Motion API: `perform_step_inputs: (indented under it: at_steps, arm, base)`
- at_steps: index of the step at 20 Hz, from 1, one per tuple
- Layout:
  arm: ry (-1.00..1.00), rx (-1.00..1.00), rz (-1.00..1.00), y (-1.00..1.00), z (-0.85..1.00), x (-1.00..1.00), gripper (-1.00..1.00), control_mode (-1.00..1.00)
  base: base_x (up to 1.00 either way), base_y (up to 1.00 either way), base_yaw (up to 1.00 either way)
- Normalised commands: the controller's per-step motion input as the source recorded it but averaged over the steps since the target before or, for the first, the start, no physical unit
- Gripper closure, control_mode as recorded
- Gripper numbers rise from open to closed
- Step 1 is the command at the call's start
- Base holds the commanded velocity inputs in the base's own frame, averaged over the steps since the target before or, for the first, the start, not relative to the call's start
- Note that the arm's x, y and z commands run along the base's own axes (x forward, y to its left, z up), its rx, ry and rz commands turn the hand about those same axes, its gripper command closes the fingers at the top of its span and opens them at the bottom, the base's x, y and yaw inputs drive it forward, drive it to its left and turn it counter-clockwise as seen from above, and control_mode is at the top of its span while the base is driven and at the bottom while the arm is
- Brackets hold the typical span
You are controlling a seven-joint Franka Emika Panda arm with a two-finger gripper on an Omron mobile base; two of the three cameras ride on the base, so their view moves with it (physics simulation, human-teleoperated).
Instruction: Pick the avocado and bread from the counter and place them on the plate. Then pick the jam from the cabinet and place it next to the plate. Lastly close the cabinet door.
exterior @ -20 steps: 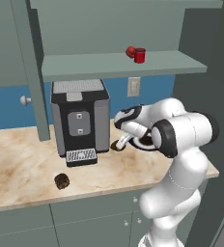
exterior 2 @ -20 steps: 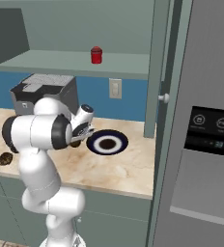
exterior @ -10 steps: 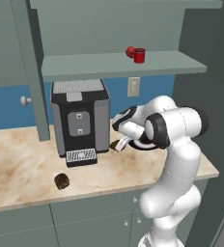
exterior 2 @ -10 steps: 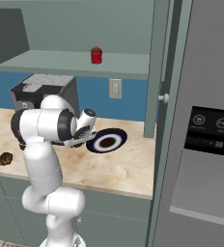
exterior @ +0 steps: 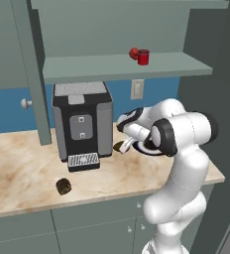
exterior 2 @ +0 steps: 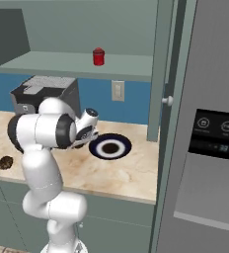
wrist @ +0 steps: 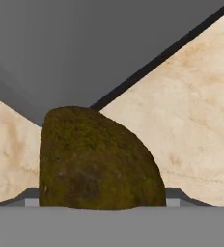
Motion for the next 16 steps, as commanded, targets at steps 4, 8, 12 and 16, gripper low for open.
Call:
perform_step_inputs:
  at_steps: [4, 8, 12, 16]
  arm:
    - [-0.03, 0.0, 0.0, -0.12, 0.95, -0.34, 1.0, -1.0]
    - [-0.01, 0.0, 0.0, -0.54, 0.76, -0.22, 1.0, -1.0]
    - [0.02, -0.06, 0.0, -0.77, 0.43, -0.09, 1.0, -1.0]
    - [0.01, -0.04, 0.0, -0.77, 0.13, -0.05, 1.0, -1.0]
  base:
    - [0.0, 0.0, 0.0]
    - [0.0, 0.0, 0.0]
    - [0.0, 0.0, 0.0]
    - [0.0, 0.0, 0.0]
